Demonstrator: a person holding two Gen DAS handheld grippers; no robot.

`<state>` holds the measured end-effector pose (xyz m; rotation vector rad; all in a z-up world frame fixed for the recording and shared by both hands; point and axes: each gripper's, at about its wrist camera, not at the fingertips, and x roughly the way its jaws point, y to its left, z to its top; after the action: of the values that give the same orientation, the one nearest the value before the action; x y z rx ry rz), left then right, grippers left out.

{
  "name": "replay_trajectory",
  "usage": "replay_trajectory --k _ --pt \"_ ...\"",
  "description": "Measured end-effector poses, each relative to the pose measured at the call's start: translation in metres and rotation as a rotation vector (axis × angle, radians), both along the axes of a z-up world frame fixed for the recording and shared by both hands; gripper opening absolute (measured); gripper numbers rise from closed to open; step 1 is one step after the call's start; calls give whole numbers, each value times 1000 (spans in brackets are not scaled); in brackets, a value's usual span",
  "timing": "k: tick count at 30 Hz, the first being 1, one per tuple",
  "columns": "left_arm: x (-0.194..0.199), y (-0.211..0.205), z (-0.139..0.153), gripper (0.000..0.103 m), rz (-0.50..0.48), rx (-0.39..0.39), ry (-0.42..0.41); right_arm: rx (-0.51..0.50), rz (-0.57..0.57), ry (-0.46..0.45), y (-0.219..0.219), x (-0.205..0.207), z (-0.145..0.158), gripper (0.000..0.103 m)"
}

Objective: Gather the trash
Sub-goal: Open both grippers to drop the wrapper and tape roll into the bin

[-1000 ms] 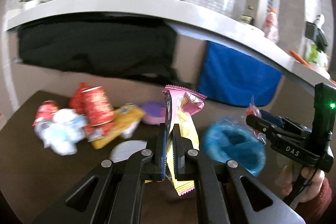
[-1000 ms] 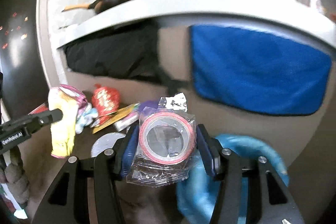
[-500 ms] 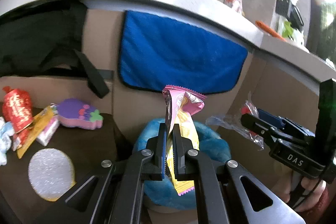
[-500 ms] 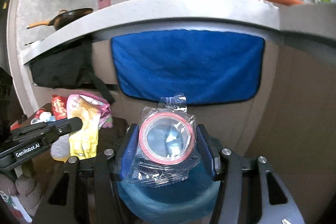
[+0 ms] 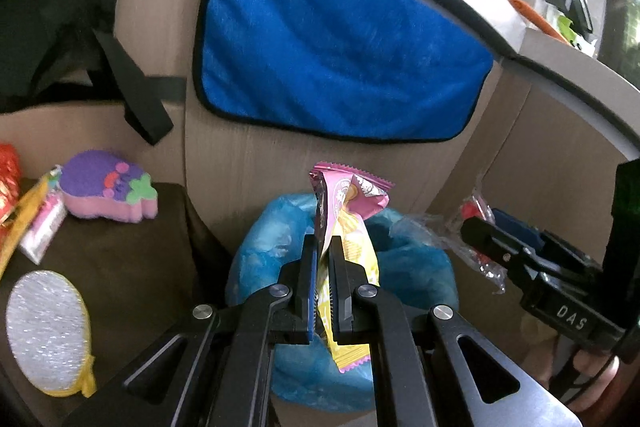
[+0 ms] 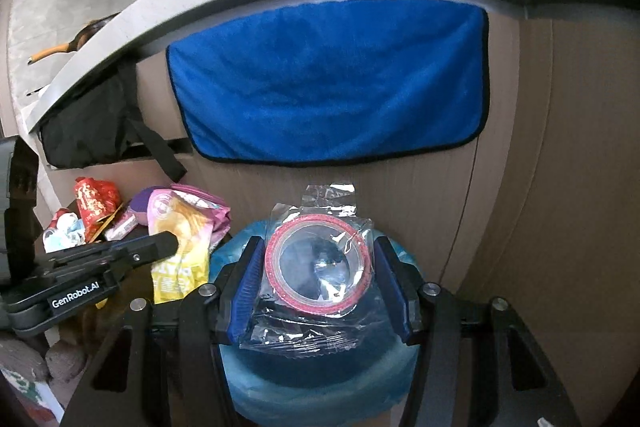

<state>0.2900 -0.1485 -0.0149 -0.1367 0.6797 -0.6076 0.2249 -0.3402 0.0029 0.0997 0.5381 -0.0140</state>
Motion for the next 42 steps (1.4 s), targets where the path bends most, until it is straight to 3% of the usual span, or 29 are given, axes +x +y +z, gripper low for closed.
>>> replay_trajectory --k 10,12,13,14,15,19,24,33,38,42 --pt "20 -19 -24 6 -38 15 55 35 -17 35 -10 10 -26 52" --pt "24 -20 -27 20 -55 -1 61 40 -23 27 -12 10 -29 55" --pt "26 -19 -27 26 -59 -15 64 41 -31 27 -13 11 -30 62" --pt "29 -16 -27 39 -53 -29 66 44 -34 22 -15 10 -30 69" --pt "31 -12 -26 45 -41 -42 67 50 -36 17 -16 9 -30 71" --pt "37 4 -21 50 -13 -63 74 59 -48 11 -22 5 -29 72" --pt "25 28 -9 50 28 -34 30 62 -58 11 -23 -3 -26 72" --pt "-14 119 7 51 197 43 -55 38 -30 -14 -2 -25 -11 72" --pt "-33 186 9 51 306 85 -102 8 36 -30 37 -28 -2 72" --pt "-42 249 5 56 394 64 -84 -3 117 -43 77 -23 1 72"
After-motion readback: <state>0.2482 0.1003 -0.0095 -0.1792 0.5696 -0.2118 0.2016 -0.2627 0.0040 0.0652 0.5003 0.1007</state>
